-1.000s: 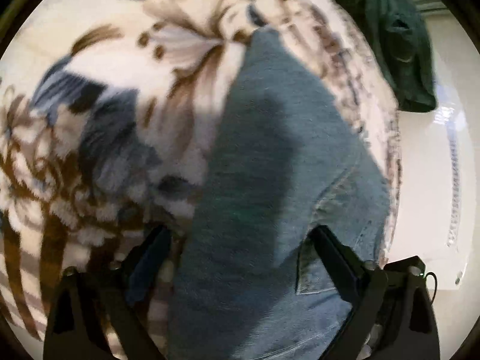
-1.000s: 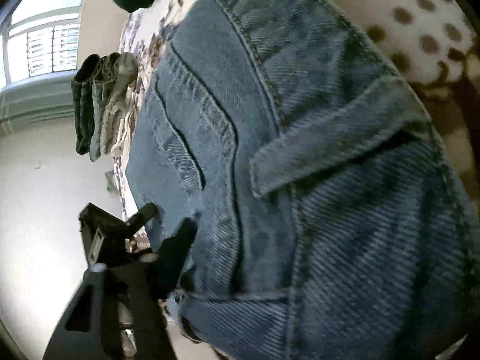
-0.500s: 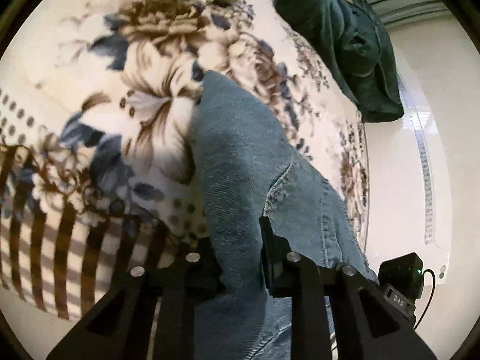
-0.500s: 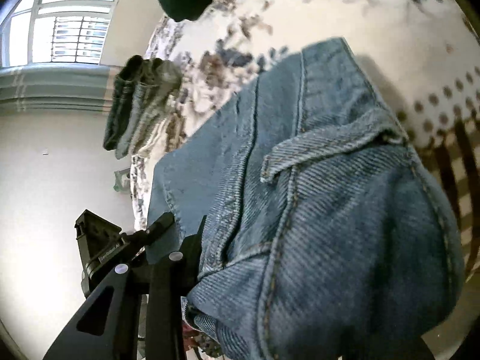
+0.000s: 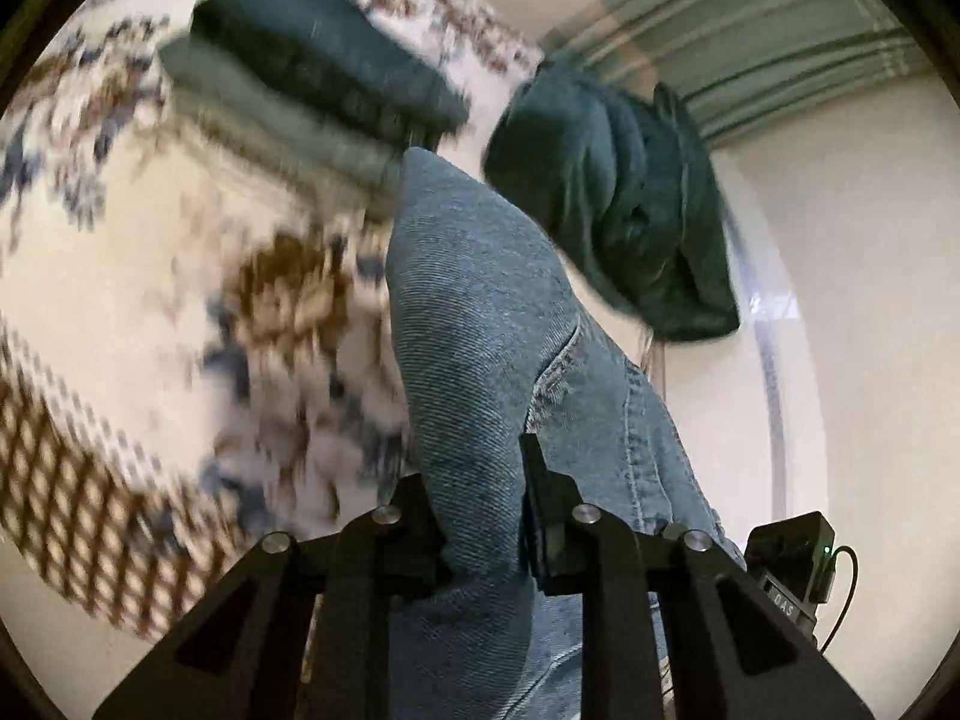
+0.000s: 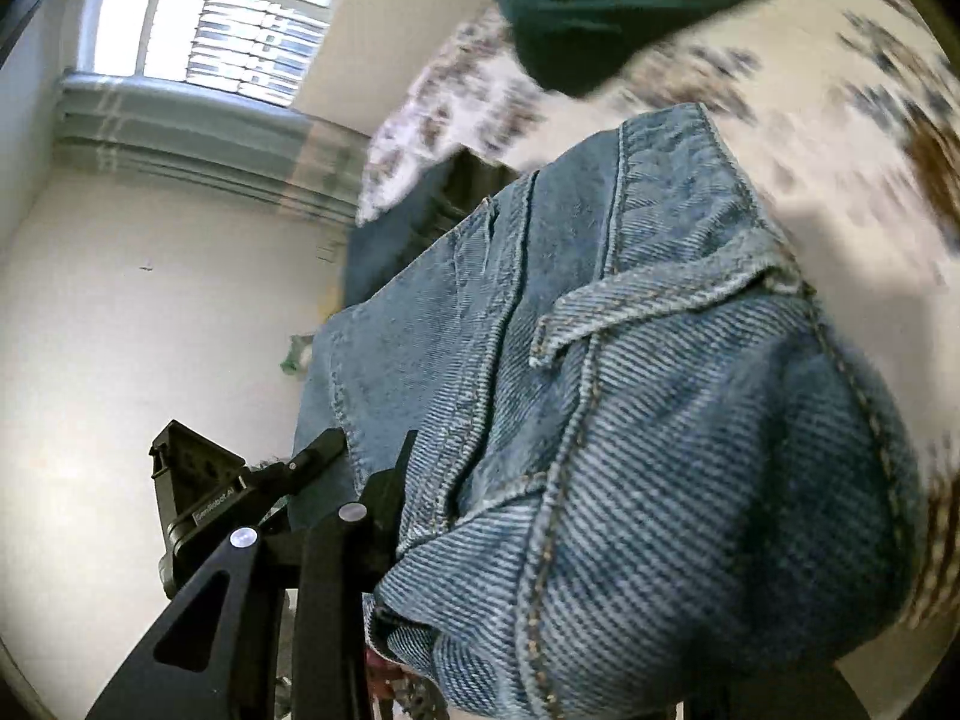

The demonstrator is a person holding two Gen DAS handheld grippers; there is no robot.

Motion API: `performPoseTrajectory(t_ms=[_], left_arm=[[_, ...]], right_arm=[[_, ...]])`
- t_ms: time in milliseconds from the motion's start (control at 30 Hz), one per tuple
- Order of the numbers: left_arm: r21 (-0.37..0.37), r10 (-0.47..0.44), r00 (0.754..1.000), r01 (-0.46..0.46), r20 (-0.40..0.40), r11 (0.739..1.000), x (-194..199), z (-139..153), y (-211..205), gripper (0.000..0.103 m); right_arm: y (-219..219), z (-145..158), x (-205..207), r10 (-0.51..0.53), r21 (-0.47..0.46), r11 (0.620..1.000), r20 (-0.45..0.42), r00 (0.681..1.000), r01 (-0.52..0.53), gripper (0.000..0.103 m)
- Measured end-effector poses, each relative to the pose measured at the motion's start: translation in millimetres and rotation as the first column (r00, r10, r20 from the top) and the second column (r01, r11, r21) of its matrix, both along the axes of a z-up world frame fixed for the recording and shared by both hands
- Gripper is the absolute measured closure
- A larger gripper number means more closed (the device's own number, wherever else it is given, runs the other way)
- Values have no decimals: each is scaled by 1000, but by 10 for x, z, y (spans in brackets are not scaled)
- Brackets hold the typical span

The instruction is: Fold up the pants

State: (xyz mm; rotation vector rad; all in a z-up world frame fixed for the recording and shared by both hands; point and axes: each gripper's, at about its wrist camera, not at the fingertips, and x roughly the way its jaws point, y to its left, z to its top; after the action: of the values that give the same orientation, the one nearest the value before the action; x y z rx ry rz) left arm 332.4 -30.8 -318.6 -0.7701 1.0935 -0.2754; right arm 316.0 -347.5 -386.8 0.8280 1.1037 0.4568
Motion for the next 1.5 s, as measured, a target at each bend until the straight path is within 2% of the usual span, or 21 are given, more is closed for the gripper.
performPoseTrajectory(t_ms=[133, 200, 300, 433, 533, 667, 767, 833, 867, 933, 1033, 1100, 1167, 1200, 1300, 1367, 1433, 1500], left_arm=[[-7, 9, 998, -9, 55, 1000, 776, 364, 597, 85], [-16, 11, 998, -10, 69, 1000, 1218, 432, 919, 85], [11, -1, 996, 0, 85, 1000, 1871, 454, 1372, 85], [32, -15, 997, 12, 81, 999, 2619, 240, 1868, 85], [43, -20, 997, 17, 70, 999, 3122, -61, 2202, 85], [44, -21, 999, 20, 28, 999, 3463, -550, 2461, 85], [65, -27, 999, 29, -41, 997, 3561, -928, 2593, 85], [75, -27, 998, 31, -59, 997, 3535, -1074, 2644, 81], [83, -22, 998, 27, -62, 996, 3521, -1103, 2680, 80], [87, -10, 998, 16, -68, 996, 3452, -1150, 2765, 74], [103, 15, 996, -6, -85, 995, 3385, -1152, 2861, 64], [113, 21, 995, -10, -97, 994, 3328, -1130, 2852, 64], [157, 32, 994, -15, -106, 987, 3295, -1059, 2809, 64], [180, 36, 993, -16, -110, 983, 3285, -1030, 2791, 64], [319, 51, 990, -5, -135, 948, 3208, -872, 2671, 63], [421, 44, 990, 17, -133, 907, 3104, -722, 2537, 59], [476, 23, 992, 37, -121, 879, 2970, -595, 2413, 32], [534, -1, 995, 56, -103, 844, 2784, -417, 2252, 22]], right_arm=[[586, 352, 791, -13, 14, 1000, 46, 999, 12, 66], [920, 419, 1222, -27, 24, 999, 58, 998, 26, 66], [1406, 402, 1900, -44, 32, 999, 65, 997, 42, 66], [1981, 221, 2728, -52, 34, 998, 61, 997, 50, 67], [2280, 9, 3208, -58, 34, 998, 47, 997, 56, 67], [2602, -522, 3701, -66, 18, 998, -7, 998, 66, 66], [2674, -894, 3819, -65, -9, 998, -85, 994, 64, 62], [2673, -987, 3787, -51, -46, 998, -109, 993, 46, 55], [2641, -1003, 3744, -44, -75, 997, -113, 993, 35, 54], [2574, -985, 3698, -18, -125, 992, -117, 993, 4, 40], [2502, -938, 3588, -13, -203, 979, -145, 989, -17, 34], [2440, -878, 3482, -11, -248, 968, -155, 988, -29, 33], [2462, -805, 3450, -10, -318, 947, -170, 985, -45, 16], [2478, -760, 3461, -13, -372, 927, -172, 985, -52, 1], [2485, -555, 3294, -27, -488, 871, -160, 987, -56, 0], [2488, -395, 3188, -45, -546, 837, -133, 990, -35, 0], [2522, -199, 3078, -54, -634, 773, -93, 994, -17, 0], [2561, 30, 2937, -57, -691, 722, -50, 997, 6, 0]])
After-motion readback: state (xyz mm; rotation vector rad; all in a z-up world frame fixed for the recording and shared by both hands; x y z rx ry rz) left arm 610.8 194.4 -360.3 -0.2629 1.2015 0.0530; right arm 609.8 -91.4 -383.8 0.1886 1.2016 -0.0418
